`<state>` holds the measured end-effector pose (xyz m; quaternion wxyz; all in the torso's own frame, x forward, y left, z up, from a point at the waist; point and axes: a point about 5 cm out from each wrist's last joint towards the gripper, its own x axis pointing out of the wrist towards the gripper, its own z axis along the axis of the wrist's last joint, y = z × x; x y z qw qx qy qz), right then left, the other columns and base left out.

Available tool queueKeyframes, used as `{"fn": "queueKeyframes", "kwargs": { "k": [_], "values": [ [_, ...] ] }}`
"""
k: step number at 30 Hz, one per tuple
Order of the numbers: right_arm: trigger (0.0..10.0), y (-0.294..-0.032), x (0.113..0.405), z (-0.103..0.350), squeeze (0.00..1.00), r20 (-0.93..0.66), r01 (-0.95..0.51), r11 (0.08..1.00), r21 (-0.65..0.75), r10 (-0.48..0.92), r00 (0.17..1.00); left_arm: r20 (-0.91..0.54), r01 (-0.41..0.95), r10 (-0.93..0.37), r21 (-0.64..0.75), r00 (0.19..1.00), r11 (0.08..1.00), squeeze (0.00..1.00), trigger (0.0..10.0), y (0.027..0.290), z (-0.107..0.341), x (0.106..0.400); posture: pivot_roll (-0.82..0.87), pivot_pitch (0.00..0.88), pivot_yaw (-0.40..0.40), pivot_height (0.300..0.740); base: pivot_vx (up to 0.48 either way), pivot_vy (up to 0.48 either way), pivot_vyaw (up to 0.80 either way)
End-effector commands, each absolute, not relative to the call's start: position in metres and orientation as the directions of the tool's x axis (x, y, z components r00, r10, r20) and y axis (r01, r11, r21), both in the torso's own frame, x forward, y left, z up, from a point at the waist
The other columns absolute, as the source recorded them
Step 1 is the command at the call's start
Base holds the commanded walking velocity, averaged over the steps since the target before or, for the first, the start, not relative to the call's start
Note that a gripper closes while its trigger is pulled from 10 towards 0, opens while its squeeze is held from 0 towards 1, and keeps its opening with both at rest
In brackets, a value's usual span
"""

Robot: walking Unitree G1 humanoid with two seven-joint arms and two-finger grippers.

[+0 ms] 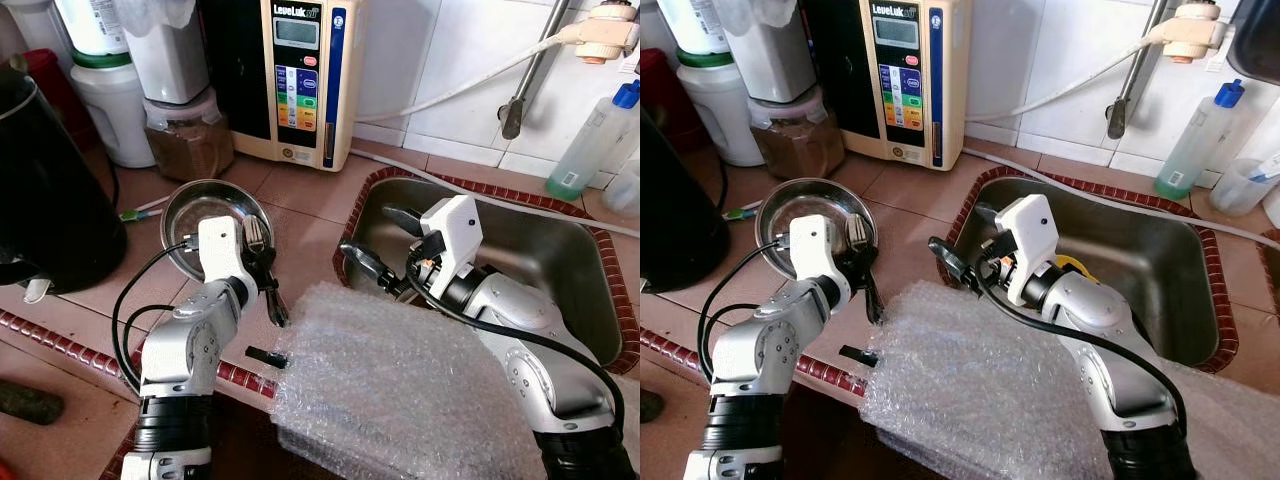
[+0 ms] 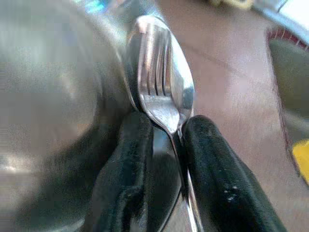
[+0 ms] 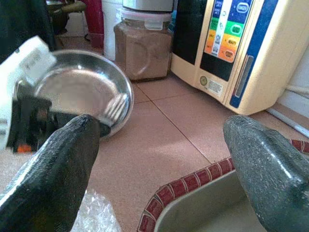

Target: Kitchen organization

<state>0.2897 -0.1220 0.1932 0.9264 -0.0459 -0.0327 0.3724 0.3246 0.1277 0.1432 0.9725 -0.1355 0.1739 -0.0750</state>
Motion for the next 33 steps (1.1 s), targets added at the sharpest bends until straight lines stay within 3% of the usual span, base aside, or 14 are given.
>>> {"fn": "queueKeyframes", "kwargs": {
  "k": [1, 10, 13, 23, 33],
  "values": [
    [10.0, -0.125, 0.292, 0.199, 0.00, 0.041, -0.678, 0.723, -0.134, 0.688, 0.725, -0.268, 0.137, -0.224, -0.308, 0.937, 0.941, 0.00, 0.0, 0.127, 0.154, 0.327, -0.07, 0.053, -0.013, 0.740, 0.000, 0.000, 0.00],
    [10.0, -0.126, 0.293, 0.200, 0.00, 0.040, -0.674, 0.724, -0.145, 0.685, 0.727, -0.220, 0.174, -0.246, -0.304, 0.944, 0.937, 0.00, 0.0, 0.132, 0.169, 0.332, -0.07, 0.049, -0.015, 0.740, 0.000, 0.000, 0.00],
    [10.0, -0.127, 0.294, 0.200, 0.00, 0.039, -0.670, 0.727, -0.147, 0.681, 0.731, -0.219, 0.148, -0.197, -0.218, 0.956, 0.965, 0.00, 0.0, 0.141, 0.175, 0.333, -0.07, 0.052, -0.017, 0.740, 0.000, 0.000, 0.00],
    [10.0, -0.127, 0.294, 0.198, 0.00, 0.034, -0.668, 0.729, -0.146, 0.679, 0.734, -0.222, 0.068, -0.106, -0.175, 0.969, 0.982, 0.00, 0.0, 0.155, 0.172, 0.331, -0.07, 0.055, -0.021, 0.740, 0.000, 0.000, 0.00],
    [10.0, -0.129, 0.295, 0.198, 0.00, 0.035, -0.664, 0.733, -0.149, 0.675, 0.737, -0.065, 0.058, -0.069, -0.152, 0.996, 0.987, 0.00, 0.0, 0.152, 0.190, 0.330, -0.07, 0.054, -0.025, 0.740, 0.000, 0.000, 0.00]
  ]
}}
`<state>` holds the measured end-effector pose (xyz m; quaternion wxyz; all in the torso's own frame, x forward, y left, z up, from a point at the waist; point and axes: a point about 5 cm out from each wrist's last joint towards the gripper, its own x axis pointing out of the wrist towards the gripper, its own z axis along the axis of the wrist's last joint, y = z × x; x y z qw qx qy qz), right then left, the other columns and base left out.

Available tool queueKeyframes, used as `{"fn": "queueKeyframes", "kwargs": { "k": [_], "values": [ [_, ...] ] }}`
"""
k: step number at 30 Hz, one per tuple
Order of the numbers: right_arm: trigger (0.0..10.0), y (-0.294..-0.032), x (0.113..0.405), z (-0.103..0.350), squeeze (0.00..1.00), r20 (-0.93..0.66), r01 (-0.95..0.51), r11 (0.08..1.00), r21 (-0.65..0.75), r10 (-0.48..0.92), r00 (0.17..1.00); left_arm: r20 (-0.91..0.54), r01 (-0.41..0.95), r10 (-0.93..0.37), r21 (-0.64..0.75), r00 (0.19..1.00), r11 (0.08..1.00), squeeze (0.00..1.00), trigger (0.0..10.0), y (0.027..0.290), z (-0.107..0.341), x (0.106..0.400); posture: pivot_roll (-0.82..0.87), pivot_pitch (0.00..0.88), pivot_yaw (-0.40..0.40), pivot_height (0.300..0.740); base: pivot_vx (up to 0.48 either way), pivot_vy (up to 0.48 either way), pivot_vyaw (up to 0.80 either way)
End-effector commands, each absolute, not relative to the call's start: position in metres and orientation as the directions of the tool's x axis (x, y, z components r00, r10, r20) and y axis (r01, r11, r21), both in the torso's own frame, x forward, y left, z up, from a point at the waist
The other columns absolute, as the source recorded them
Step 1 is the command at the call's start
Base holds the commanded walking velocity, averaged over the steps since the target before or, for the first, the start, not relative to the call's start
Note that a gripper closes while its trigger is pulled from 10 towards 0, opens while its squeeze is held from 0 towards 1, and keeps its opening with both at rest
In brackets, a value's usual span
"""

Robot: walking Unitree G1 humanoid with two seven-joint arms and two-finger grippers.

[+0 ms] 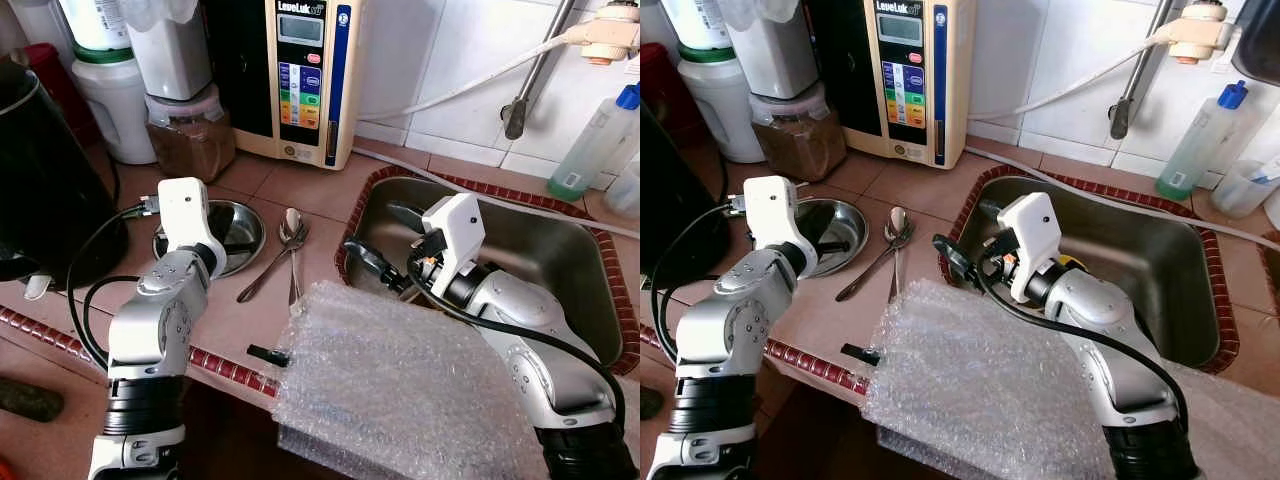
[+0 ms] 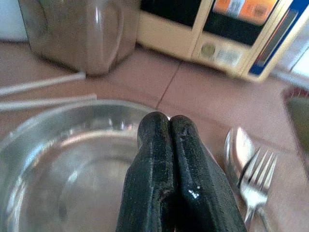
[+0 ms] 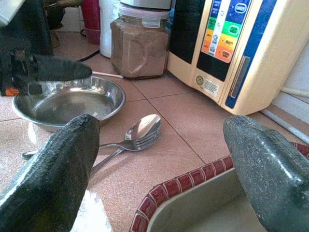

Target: Kitchen organization

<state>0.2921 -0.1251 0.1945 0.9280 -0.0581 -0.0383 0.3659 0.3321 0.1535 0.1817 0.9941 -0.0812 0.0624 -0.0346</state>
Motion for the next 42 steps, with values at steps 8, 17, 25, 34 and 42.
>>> {"fn": "queueKeyframes", "kwargs": {
  "k": [8, 17, 25, 34, 42],
  "values": [
    [10.0, -0.128, 0.296, 0.198, 0.00, 0.042, -0.661, 0.736, -0.148, 0.672, 0.739, 0.222, 0.059, -0.043, -0.066, 0.974, 0.996, 0.00, 0.0, 0.144, 0.213, 0.321, -0.07, 0.050, -0.029, 0.740, 0.000, 0.000, 0.00],
    [10.0, -0.128, 0.298, 0.199, 0.00, 0.055, -0.648, 0.746, -0.152, 0.661, 0.748, 0.504, -0.012, -0.085, 0.185, 0.859, 0.983, 0.00, 0.0, 0.132, 0.225, 0.300, -0.07, 0.045, -0.036, 0.740, 0.000, 0.000, 0.00],
    [10.0, -0.130, 0.300, 0.198, 0.00, 0.057, -0.633, 0.757, -0.166, 0.648, 0.760, 0.369, 0.247, -0.123, -0.310, 0.921, 0.918, 0.00, 0.0, 0.111, 0.213, 0.313, -0.08, 0.041, -0.033, 0.740, 0.000, 0.000, 0.00],
    [10.0, -0.129, 0.300, 0.196, 0.00, 0.058, -0.625, 0.763, -0.166, 0.640, 0.766, 0.306, 0.347, -0.252, -0.312, 0.918, 0.884, 0.00, 7.0, 0.103, 0.209, 0.318, -0.07, 0.041, -0.028, 0.740, 0.000, 0.000, 0.00],
    [10.0, -0.129, 0.299, 0.193, 0.00, 0.051, -0.626, 0.762, -0.167, 0.641, 0.766, 0.097, 0.291, -0.280, -0.125, 0.955, 0.949, 1.00, 10.0, 0.106, 0.182, 0.326, -0.07, 0.044, -0.031, 0.740, 0.000, 0.000, 0.00]
  ]
}}
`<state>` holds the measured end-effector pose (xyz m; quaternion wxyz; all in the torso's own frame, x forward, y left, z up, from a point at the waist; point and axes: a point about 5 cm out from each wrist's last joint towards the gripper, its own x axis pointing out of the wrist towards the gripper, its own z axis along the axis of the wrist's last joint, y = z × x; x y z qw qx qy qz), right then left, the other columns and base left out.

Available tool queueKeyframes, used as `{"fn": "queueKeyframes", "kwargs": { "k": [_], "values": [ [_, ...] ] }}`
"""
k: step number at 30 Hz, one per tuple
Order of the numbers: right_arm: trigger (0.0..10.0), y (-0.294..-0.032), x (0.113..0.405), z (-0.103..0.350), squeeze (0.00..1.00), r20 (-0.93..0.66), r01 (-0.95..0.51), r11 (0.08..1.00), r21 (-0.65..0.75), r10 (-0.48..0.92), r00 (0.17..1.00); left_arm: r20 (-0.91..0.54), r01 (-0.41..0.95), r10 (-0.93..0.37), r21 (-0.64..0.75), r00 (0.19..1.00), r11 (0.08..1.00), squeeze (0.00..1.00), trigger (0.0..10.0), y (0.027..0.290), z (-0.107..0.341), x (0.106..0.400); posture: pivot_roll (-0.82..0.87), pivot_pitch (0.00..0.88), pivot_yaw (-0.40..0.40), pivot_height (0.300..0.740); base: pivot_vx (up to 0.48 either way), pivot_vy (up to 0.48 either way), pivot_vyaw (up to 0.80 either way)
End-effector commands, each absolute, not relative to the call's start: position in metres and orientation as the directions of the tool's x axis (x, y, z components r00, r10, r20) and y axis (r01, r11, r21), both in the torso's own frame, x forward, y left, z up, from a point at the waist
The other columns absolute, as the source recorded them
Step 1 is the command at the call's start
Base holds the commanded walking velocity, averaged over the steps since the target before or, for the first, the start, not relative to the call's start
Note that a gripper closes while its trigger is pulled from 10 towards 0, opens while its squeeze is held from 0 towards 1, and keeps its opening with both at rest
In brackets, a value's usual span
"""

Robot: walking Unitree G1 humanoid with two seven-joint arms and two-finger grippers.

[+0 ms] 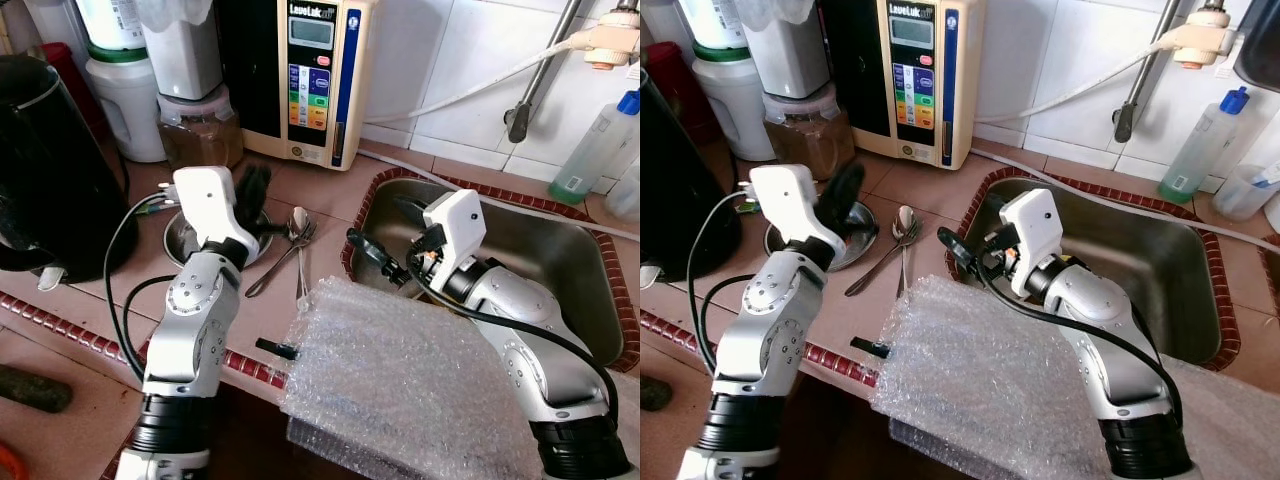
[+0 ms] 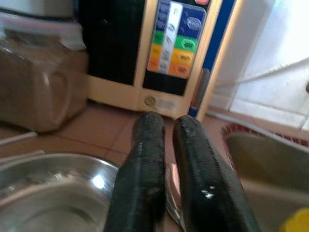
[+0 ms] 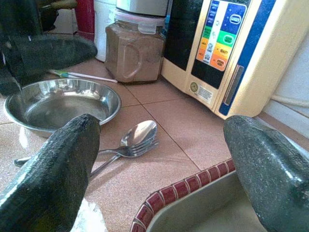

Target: Kitchen organization

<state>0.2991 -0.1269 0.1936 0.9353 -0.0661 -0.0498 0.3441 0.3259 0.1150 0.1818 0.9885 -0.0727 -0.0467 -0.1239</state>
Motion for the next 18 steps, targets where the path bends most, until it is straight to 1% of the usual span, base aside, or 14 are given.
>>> {"fn": "queueKeyframes", "kwargs": {
  "k": [1, 3, 4, 5, 7, 10, 14, 15, 17, 18],
  "values": [
    [10.0, -0.128, 0.300, 0.194, 0.00, 0.051, -0.627, 0.761, -0.167, 0.642, 0.765, 0.080, 0.318, -0.310, -0.113, 0.947, 0.941, 1.00, 10.0, 0.101, 0.180, 0.325, -0.07, 0.044, -0.031, 0.740, 0.000, 0.000, 0.00],
    [10.0, -0.126, 0.300, 0.194, 0.00, 0.052, -0.630, 0.759, -0.167, 0.644, 0.763, 0.064, 0.363, -0.358, -0.093, 0.931, 0.927, 1.00, 10.0, 0.090, 0.175, 0.323, -0.07, 0.042, -0.032, 0.740, 0.000, 0.000, 0.00],
    [10.0, -0.126, 0.301, 0.194, 0.00, 0.052, -0.631, 0.758, -0.168, 0.646, 0.762, 0.031, 0.377, -0.376, -0.078, 0.926, 0.923, 1.00, 10.0, 0.085, 0.170, 0.322, -0.07, 0.042, -0.031, 0.740, 0.000, 0.000, 0.00],
    [10.0, -0.126, 0.301, 0.194, 0.00, 0.052, -0.631, 0.758, -0.168, 0.646, 0.762, 0.031, 0.377, -0.376, -0.078, 0.926, 0.923, 1.00, 10.0, 0.085, 0.170, 0.322, -0.07, 0.042, -0.031, 0.740, 0.000, 0.000, 0.00],
    [10.0, -0.125, 0.301, 0.194, 0.00, 0.051, -0.633, 0.755, -0.170, 0.648, 0.760, -0.028, 0.421, -0.423, -0.057, 0.906, 0.905, 1.00, 10.0, 0.075, 0.160, 0.318, -0.07, 0.043, -0.031, 0.740, 0.000, 0.000, 0.00],
    [10.0, -0.125, 0.301, 0.193, 0.00, 0.046, -0.635, 0.753, -0.173, 0.650, 0.758, -0.058, 0.442, -0.444, -0.041, 0.894, 0.896, 1.00, 10.0, 0.072, 0.154, 0.315, -0.07, 0.043, -0.031, 0.740, 0.000, 0.000, 0.00],
    [10.0, -0.124, 0.300, 0.192, 0.00, 0.040, -0.641, 0.747, -0.175, 0.656, 0.754, -0.094, 0.458, -0.456, -0.007, 0.885, 0.889, 1.00, 10.0, 0.070, 0.148, 0.314, -0.07, 0.042, -0.029, 0.740, 0.000, 0.000, 0.00],
    [10.0, -0.122, 0.299, 0.191, 0.00, 0.032, -0.655, 0.735, -0.174, 0.669, 0.743, -0.142, 0.456, -0.446, 0.041, 0.884, 0.889, 1.00, 10.0, 0.070, 0.139, 0.314, -0.07, 0.040, -0.030, 0.740, 0.000, 0.000, 0.00],
    [10.0, -0.121, 0.298, 0.190, 0.00, 0.027, -0.661, 0.730, -0.174, 0.675, 0.737, -0.162, 0.452, -0.439, 0.051, 0.884, 0.891, 1.00, 10.0, 0.071, 0.136, 0.314, -0.07, 0.040, -0.030, 0.740, 0.000, 0.000, 0.00],
    [10.0, -0.120, 0.297, 0.189, 0.00, 0.020, -0.669, 0.722, -0.176, 0.682, 0.731, -0.183, 0.414, -0.396, 0.069, 0.900, 0.908, 1.00, 10.0, 0.075, 0.131, 0.317, -0.07, 0.041, -0.031, 0.740, 0.000, 0.000, 0.00]
  ]
}}
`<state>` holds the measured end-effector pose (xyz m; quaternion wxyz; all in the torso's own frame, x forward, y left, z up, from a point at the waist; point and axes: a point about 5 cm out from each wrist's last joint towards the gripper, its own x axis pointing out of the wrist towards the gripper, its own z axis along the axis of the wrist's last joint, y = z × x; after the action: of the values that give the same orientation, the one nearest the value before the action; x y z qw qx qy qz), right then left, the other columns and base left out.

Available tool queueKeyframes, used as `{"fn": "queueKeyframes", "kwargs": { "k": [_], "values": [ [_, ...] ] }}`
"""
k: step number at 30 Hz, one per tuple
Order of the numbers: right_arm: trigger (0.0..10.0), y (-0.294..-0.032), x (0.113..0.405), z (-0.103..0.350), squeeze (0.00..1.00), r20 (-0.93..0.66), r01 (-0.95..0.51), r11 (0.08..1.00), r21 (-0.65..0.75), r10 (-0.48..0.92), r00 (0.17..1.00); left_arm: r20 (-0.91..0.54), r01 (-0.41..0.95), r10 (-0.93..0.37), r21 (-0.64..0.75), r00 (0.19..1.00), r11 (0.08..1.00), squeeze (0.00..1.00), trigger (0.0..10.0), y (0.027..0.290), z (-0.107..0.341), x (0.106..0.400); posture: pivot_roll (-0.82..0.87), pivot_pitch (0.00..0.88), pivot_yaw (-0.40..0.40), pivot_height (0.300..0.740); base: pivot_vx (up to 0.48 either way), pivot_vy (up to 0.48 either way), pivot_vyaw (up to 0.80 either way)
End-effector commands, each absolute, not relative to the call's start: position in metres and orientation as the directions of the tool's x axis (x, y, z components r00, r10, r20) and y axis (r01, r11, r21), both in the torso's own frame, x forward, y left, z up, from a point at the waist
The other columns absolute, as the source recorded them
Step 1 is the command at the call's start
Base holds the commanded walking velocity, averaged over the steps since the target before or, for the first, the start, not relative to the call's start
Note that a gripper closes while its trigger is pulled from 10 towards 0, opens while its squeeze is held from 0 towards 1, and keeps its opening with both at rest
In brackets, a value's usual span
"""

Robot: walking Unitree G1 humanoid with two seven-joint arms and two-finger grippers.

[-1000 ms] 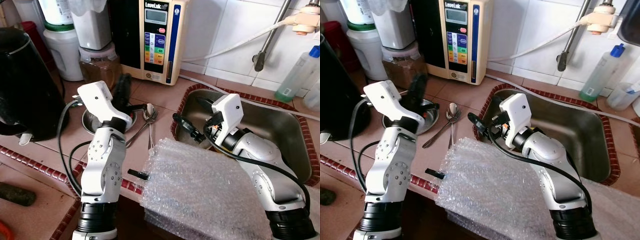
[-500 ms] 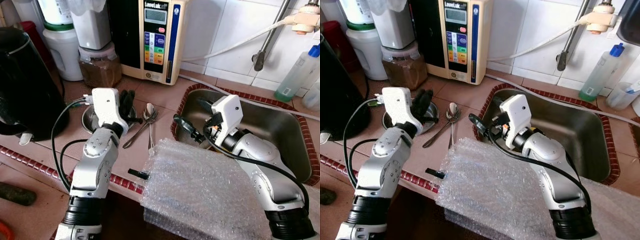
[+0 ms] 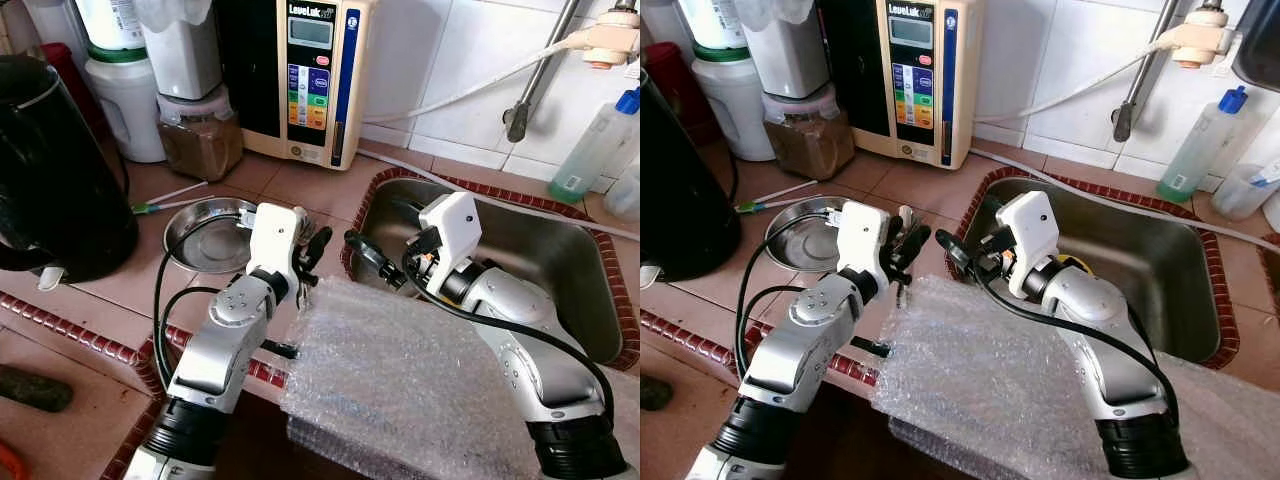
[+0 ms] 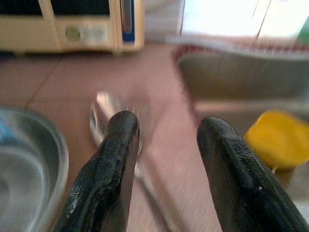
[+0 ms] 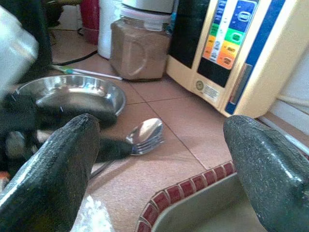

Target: Kitchen organization

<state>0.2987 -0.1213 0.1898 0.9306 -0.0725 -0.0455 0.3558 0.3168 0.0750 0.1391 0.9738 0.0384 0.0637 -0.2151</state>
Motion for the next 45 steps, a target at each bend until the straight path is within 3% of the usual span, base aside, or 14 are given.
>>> {"fn": "queueKeyframes", "kwargs": {
  "k": [1, 14, 15, 16, 27, 28, 29, 30, 31, 40, 45],
  "values": [
    [10.0, -0.120, 0.297, 0.189, 0.00, 0.019, -0.671, 0.720, -0.177, 0.684, 0.729, -0.183, 0.400, -0.381, 0.075, 0.906, 0.914, 1.00, 10.0, 0.076, 0.131, 0.318, -0.07, 0.041, -0.031, 0.740, 0.000, 0.000, 0.00],
    [10.0, -0.117, 0.295, 0.188, 0.00, 0.013, -0.676, 0.714, -0.181, 0.689, 0.725, -0.219, 0.378, -0.345, 0.132, 0.913, 0.916, 1.00, 10.0, 0.081, 0.126, 0.332, -0.08, 0.052, -0.022, 0.740, 0.000, 0.000, 0.00],
    [10.0, -0.117, 0.294, 0.187, 0.00, 0.013, -0.675, 0.715, -0.180, 0.688, 0.725, -0.218, 0.368, -0.334, 0.142, 0.917, 0.919, 0.65, 10.0, 0.082, 0.127, 0.334, -0.08, 0.053, -0.021, 0.740, 0.000, 0.000, 0.00],
    [10.0, -0.117, 0.294, 0.187, 0.00, 0.012, -0.675, 0.716, -0.179, 0.687, 0.726, -0.223, 0.364, -0.327, 0.151, 0.918, 0.919, 0.00, 10.0, 0.084, 0.126, 0.335, -0.08, 0.054, -0.018, 0.740, 0.000, 0.000, 0.00],
    [10.0, -0.117, 0.291, 0.185, 0.00, 0.009, -0.673, 0.718, -0.176, 0.685, 0.729, -0.320, 0.408, -0.346, 0.148, 0.882, 0.901, 0.00, 10.0, 0.087, 0.110, 0.337, -0.08, 0.063, -0.015, 0.740, 0.000, 0.000, 0.00],
    [10.0, -0.117, 0.291, 0.185, 0.00, 0.009, -0.673, 0.718, -0.177, 0.685, 0.729, -0.327, 0.408, -0.344, 0.149, 0.880, 0.901, 0.00, 8.3, 0.088, 0.109, 0.337, -0.08, 0.064, -0.014, 0.740, 0.000, 0.000, 0.00],
    [10.0, -0.117, 0.291, 0.185, 0.00, 0.009, -0.673, 0.718, -0.178, 0.685, 0.729, -0.328, 0.407, -0.343, 0.149, 0.880, 0.901, 0.00, 8.3, 0.088, 0.108, 0.338, -0.08, 0.064, -0.014, 0.740, 0.000, 0.000, 0.00],
    [10.0, -0.117, 0.291, 0.185, 0.00, 0.009, -0.672, 0.719, -0.178, 0.684, 0.729, -0.332, 0.414, -0.350, 0.145, 0.876, 0.898, 0.00, 1.9, 0.088, 0.108, 0.337, -0.08, 0.064, -0.014, 0.740, 0.000, 0.000, 0.00],
    [10.0, -0.118, 0.291, 0.185, 0.00, 0.009, -0.672, 0.719, -0.178, 0.684, 0.730, -0.338, 0.423, -0.358, 0.142, 0.870, 0.895, 0.00, 0.0, 0.088, 0.106, 0.337, -0.08, 0.064, -0.014, 0.740, 0.000, 0.000, 0.00],
    [10.0, -0.118, 0.292, 0.186, 0.00, 0.010, -0.672, 0.719, -0.178, 0.684, 0.730, -0.345, 0.432, -0.370, 0.123, 0.863, 0.894, 0.00, 0.0, 0.087, 0.105, 0.336, -0.08, 0.061, -0.015, 0.740, 0.000, 0.000, 0.00],
    [10.0, -0.113, 0.284, 0.185, 0.00, -0.014, -0.758, 0.637, -0.138, 0.764, 0.645, -0.353, 0.429, -0.365, 0.123, 0.862, 0.895, 0.00, 0.0, 0.088, 0.104, 0.336, -0.08, 0.058, -0.019, 0.740, 0.000, 0.000, 0.00]
  ]
}}
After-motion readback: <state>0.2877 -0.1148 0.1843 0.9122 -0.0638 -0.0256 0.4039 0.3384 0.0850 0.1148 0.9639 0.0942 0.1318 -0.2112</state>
